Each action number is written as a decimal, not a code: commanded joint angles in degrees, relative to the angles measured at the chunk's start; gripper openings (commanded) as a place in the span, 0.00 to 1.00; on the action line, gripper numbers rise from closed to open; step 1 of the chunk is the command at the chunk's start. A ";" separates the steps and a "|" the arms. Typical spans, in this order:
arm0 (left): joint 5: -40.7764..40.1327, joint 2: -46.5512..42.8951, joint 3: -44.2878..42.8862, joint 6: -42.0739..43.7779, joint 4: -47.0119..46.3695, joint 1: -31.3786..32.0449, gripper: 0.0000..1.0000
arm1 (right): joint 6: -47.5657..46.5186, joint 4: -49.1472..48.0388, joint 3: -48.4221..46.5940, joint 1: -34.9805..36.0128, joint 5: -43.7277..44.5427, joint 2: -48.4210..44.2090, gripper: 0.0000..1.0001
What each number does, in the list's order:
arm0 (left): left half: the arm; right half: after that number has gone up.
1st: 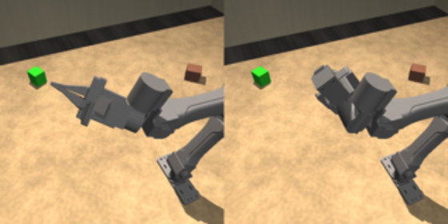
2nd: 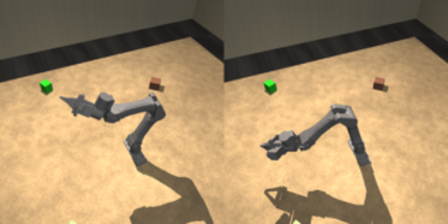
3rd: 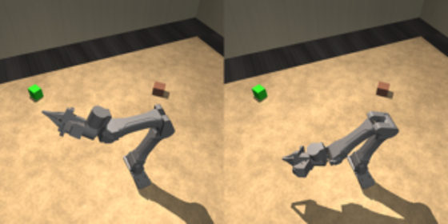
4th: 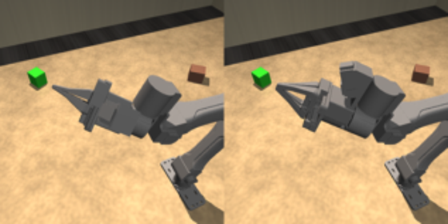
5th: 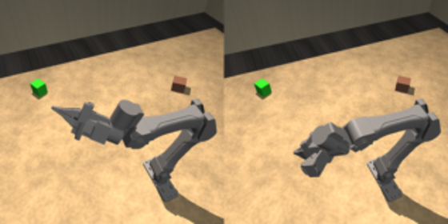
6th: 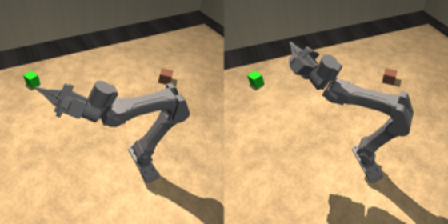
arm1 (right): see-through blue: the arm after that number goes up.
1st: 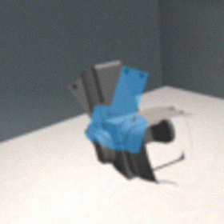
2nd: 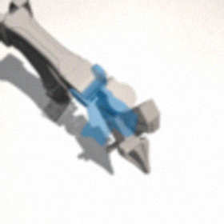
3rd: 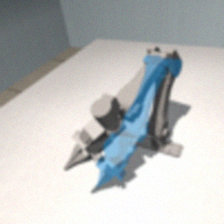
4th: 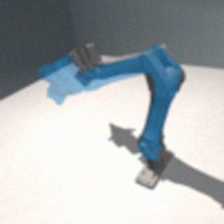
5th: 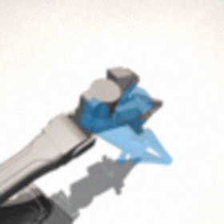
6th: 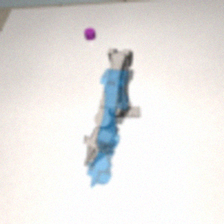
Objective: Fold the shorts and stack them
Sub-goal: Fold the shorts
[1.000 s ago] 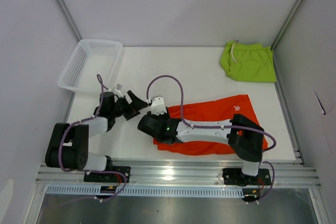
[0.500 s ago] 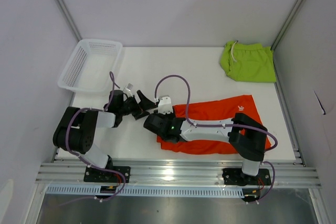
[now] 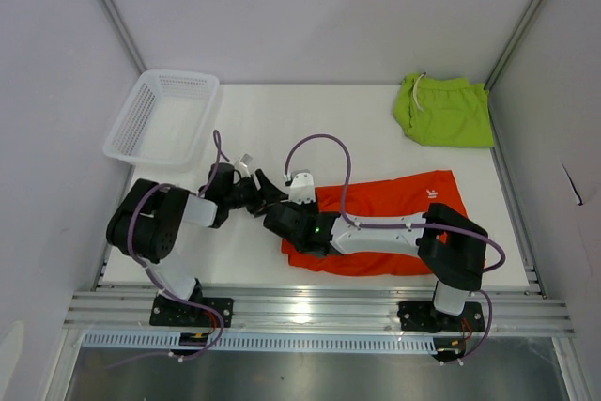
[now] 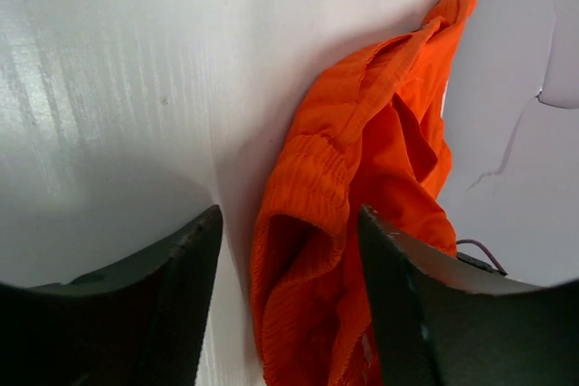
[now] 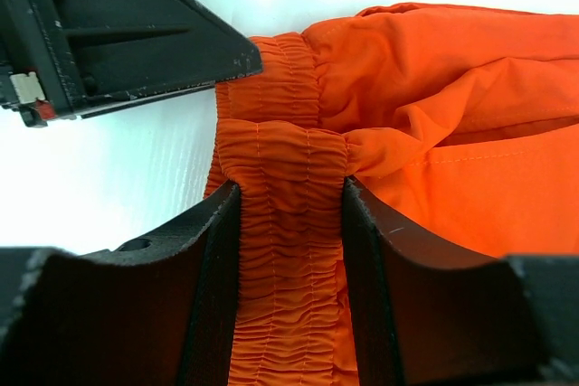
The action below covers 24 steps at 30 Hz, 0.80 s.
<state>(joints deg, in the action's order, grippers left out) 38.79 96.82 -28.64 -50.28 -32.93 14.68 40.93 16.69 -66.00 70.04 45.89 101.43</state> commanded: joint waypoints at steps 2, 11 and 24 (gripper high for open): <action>-1.87 1.27 -1.68 -0.34 -2.75 0.79 0.61 | 0.82 -2.89 0.69 -0.17 3.33 -3.17 0.45; -3.89 2.94 -2.38 -1.92 -6.43 2.02 0.26 | 1.08 -3.33 1.22 -0.43 2.80 -2.99 0.45; -6.00 4.79 -2.03 -1.22 -7.42 2.37 0.00 | -0.14 -3.51 1.49 -2.71 0.87 -2.82 0.45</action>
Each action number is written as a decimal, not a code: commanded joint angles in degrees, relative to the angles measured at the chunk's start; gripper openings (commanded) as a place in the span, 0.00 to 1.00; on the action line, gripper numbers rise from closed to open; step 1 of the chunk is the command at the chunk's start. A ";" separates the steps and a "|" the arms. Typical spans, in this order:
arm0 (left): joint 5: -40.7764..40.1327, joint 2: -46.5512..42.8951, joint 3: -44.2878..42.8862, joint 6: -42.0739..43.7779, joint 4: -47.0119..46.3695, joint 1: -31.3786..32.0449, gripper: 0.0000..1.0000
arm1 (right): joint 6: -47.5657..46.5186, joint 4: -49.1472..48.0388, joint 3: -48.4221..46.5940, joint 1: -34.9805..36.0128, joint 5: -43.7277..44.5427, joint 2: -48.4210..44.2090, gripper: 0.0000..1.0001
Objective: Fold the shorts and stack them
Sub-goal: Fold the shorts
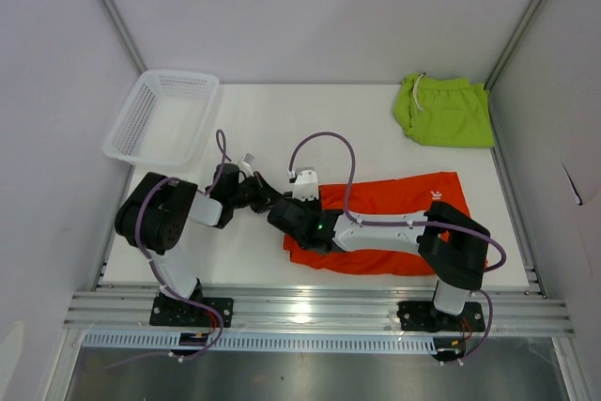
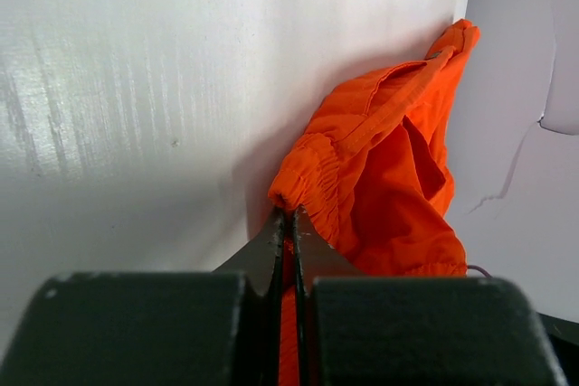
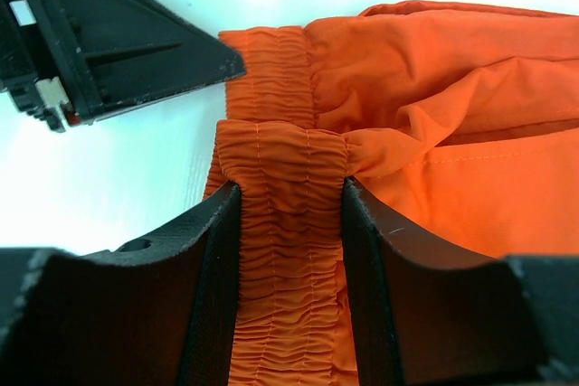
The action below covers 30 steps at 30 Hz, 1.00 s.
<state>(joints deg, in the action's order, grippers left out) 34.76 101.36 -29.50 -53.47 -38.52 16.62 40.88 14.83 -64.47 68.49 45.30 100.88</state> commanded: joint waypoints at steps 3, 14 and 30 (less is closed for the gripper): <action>-2.77 -0.29 -0.74 3.02 -1.38 0.43 0.00 | -1.94 -2.52 -0.13 -3.18 -0.82 -2.27 0.45; -5.05 -3.54 -0.21 5.83 1.61 0.43 0.00 | -10.03 -3.49 -6.10 -7.75 -7.59 2.20 0.46; -6.29 -6.61 -0.30 7.24 3.89 0.43 0.00 | -14.08 -8.50 -9.54 -11.09 -18.05 12.93 0.49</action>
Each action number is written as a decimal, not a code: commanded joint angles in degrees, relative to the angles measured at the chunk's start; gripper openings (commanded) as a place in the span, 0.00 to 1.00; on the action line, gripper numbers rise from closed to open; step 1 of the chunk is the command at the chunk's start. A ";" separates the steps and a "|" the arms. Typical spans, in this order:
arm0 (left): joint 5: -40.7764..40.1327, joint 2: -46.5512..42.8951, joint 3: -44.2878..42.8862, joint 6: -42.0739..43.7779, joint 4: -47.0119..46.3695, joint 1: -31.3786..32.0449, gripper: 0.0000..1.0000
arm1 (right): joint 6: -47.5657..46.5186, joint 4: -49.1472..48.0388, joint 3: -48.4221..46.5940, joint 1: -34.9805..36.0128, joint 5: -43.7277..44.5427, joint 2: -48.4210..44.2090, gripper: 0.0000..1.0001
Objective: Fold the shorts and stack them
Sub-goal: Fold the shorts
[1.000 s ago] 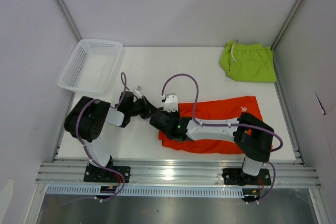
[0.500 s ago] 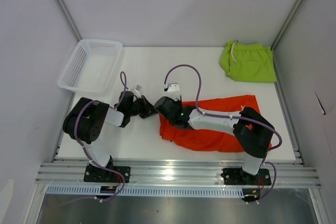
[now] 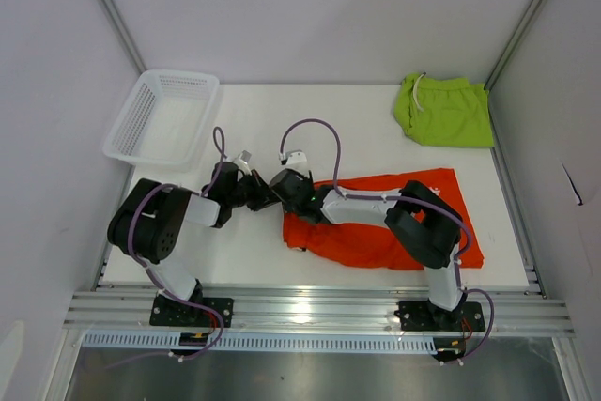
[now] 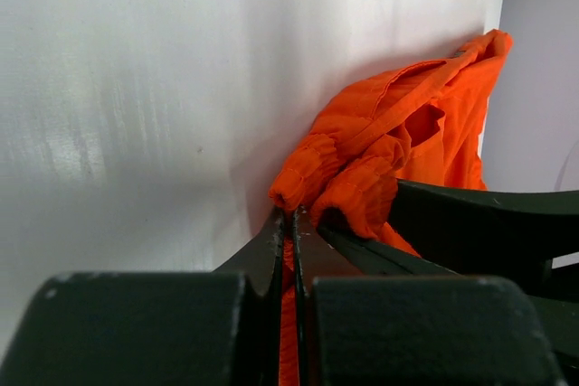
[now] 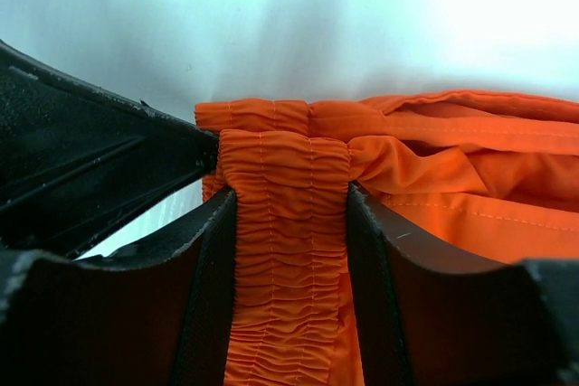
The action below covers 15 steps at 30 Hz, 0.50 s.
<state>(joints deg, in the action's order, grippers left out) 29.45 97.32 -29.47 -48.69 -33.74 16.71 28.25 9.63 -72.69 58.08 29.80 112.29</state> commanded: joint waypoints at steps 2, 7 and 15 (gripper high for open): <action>-0.71 -2.83 -0.06 2.46 -0.80 0.34 0.00 | -1.71 -3.91 -1.41 -1.48 -3.95 2.14 0.49; -0.10 -2.92 0.03 2.37 -1.33 0.34 0.00 | -3.02 -7.17 0.00 -2.27 -6.95 1.97 0.50; 3.24 -3.72 0.38 -0.18 -2.46 -0.71 0.25 | -4.52 -11.62 3.51 -2.27 -9.41 2.23 0.50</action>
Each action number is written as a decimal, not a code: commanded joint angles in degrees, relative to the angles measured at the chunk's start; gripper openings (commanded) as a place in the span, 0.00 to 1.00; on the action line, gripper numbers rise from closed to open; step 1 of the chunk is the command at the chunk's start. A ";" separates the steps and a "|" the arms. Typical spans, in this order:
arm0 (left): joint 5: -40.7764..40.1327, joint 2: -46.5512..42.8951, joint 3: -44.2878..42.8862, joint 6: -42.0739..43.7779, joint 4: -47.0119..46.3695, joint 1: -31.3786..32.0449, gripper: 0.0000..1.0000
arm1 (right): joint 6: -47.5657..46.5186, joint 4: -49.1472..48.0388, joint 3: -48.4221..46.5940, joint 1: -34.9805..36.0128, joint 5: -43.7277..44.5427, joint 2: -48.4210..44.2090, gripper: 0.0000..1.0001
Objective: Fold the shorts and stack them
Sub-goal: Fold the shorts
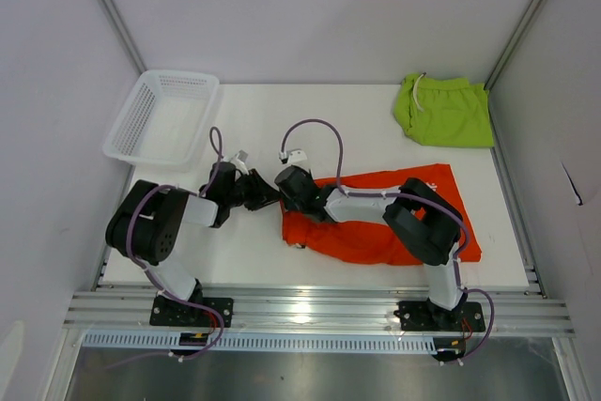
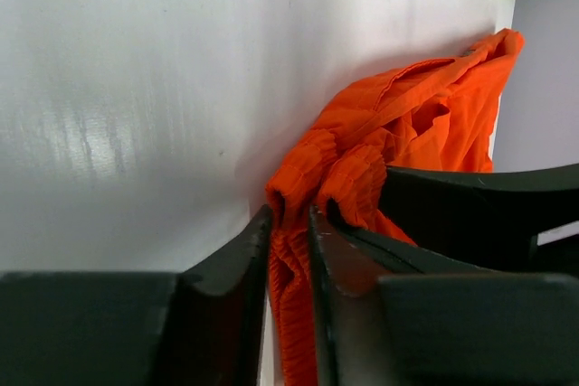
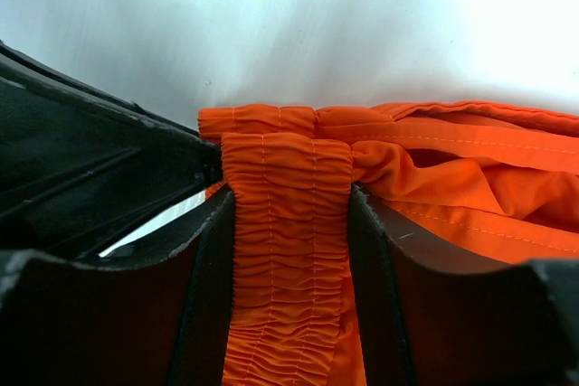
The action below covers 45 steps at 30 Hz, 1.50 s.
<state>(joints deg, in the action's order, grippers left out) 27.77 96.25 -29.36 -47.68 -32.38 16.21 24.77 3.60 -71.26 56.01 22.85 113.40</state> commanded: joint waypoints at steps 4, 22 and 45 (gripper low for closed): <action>7.82 -1.42 1.67 -4.08 -8.30 -1.35 0.45 | -1.04 -9.04 5.08 -0.20 -3.51 0.59 0.50; 2.73 -0.97 0.10 -2.07 -1.11 -1.26 0.53 | -2.80 -16.69 10.36 0.59 -3.69 -1.96 0.49; -5.71 2.36 -2.98 -0.13 4.35 2.43 0.36 | -2.89 -18.10 10.53 1.30 -3.95 -1.43 0.49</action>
<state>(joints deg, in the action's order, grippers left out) 24.10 96.73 -31.73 -49.08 -28.99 17.72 22.20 -14.09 -61.30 56.53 20.05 111.87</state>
